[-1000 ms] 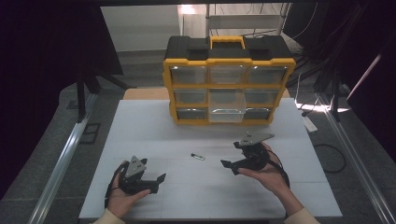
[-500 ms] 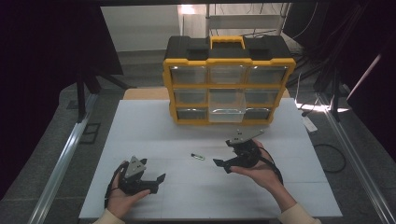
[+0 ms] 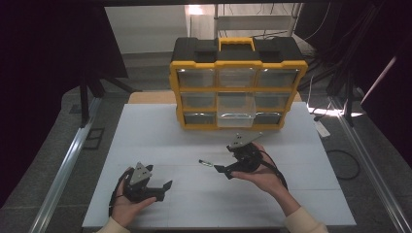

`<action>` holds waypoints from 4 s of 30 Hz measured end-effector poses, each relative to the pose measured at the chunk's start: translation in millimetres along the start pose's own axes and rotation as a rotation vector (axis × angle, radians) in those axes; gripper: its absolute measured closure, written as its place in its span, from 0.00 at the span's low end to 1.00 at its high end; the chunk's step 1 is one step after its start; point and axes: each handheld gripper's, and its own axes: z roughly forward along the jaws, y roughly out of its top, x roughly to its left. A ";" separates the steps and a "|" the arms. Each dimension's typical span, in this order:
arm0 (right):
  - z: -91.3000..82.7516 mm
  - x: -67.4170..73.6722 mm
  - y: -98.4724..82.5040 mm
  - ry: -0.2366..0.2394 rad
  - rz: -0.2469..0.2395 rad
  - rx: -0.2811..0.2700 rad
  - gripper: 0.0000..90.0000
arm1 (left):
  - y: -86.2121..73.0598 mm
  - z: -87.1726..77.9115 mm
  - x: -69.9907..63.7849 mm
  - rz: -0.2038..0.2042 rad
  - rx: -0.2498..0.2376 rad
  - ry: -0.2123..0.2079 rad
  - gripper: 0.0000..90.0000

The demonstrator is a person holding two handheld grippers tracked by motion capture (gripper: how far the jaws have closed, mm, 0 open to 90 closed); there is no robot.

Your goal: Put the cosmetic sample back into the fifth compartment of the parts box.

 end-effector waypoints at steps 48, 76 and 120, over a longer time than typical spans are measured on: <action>58.3 -1.0 17.1 0.057 -0.028 0.117 0.20 | 0.0 0.7 -1.3 0.008 0.003 -0.002 0.11; 98.9 -14.7 8.0 0.031 -0.019 0.250 0.32 | -0.5 1.2 -1.8 0.010 0.007 0.002 0.11; 101.6 -14.7 17.5 0.067 -0.089 0.280 0.90 | -1.1 2.3 -1.1 0.008 0.012 0.007 0.11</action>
